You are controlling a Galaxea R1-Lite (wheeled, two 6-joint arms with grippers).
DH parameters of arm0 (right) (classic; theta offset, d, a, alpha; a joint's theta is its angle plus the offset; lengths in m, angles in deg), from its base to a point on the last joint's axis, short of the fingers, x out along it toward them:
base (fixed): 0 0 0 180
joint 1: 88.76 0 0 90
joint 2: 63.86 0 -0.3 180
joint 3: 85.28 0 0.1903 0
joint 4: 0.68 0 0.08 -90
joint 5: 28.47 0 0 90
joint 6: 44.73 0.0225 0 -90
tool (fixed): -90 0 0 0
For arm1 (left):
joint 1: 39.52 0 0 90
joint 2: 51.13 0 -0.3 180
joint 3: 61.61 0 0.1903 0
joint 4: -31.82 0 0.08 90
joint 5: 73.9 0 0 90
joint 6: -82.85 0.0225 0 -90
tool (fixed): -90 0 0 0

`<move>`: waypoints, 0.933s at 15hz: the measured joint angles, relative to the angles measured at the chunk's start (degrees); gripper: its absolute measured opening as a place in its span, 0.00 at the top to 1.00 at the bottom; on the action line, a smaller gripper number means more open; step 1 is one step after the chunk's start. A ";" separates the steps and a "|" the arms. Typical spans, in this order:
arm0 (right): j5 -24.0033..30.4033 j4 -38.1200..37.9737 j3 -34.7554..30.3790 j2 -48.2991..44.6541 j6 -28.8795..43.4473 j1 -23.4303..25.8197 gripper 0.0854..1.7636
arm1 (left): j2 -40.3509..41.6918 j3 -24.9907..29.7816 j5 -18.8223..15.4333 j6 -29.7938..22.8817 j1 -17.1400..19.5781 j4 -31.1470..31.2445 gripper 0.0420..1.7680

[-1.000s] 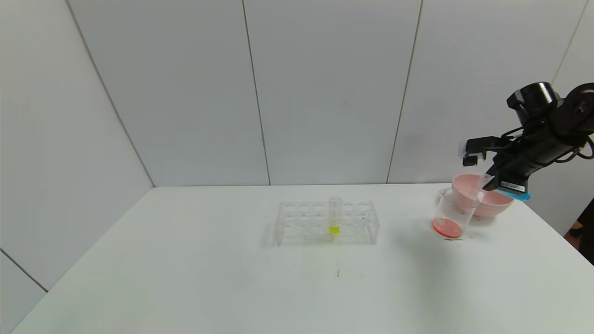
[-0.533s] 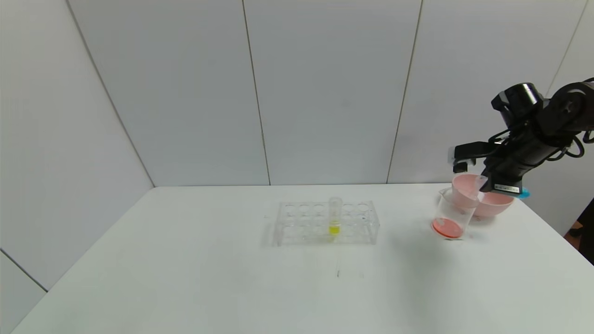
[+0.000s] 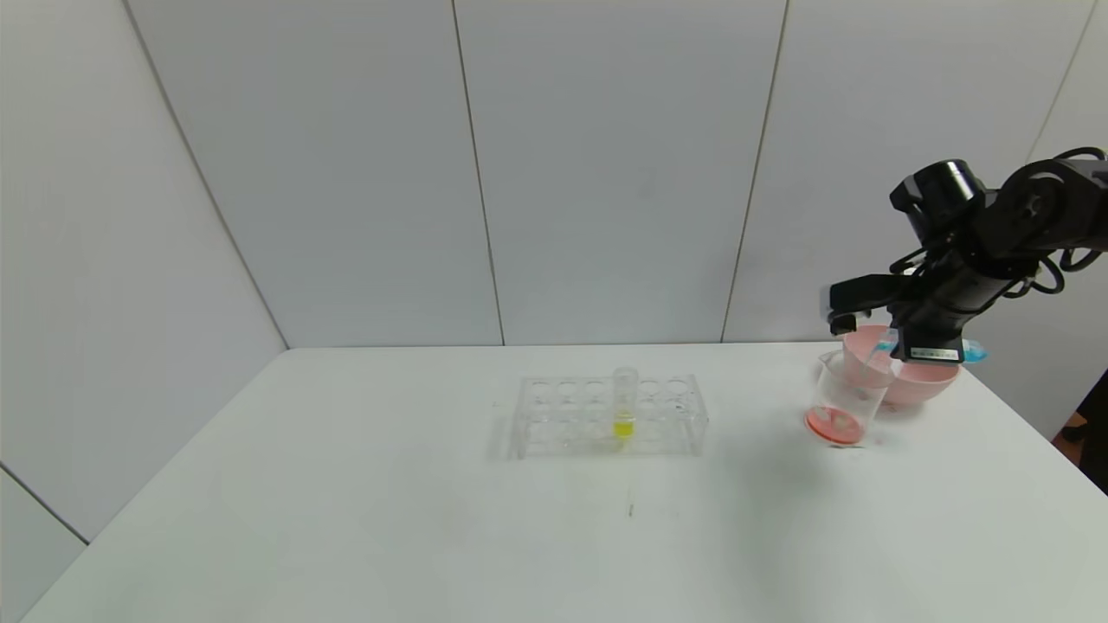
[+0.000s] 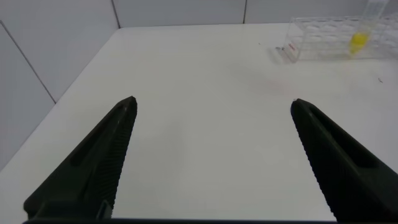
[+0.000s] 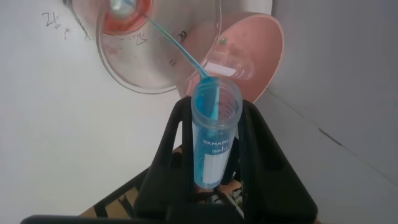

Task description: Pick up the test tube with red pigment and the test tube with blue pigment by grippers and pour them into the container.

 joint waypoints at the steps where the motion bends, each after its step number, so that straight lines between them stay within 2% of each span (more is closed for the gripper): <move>1: -0.27 0.00 0.00 0.09 -0.13 -0.22 0.76 | 0.00 0.00 -0.02 0.00 0.00 0.00 0.00; 6: -4.07 0.44 0.00 0.55 -1.32 -1.02 0.76 | 0.00 0.00 0.00 0.00 0.00 0.00 0.00; 14: -12.31 3.29 0.00 0.48 -7.61 -2.10 0.76 | 0.00 0.00 0.00 0.00 0.00 0.00 0.00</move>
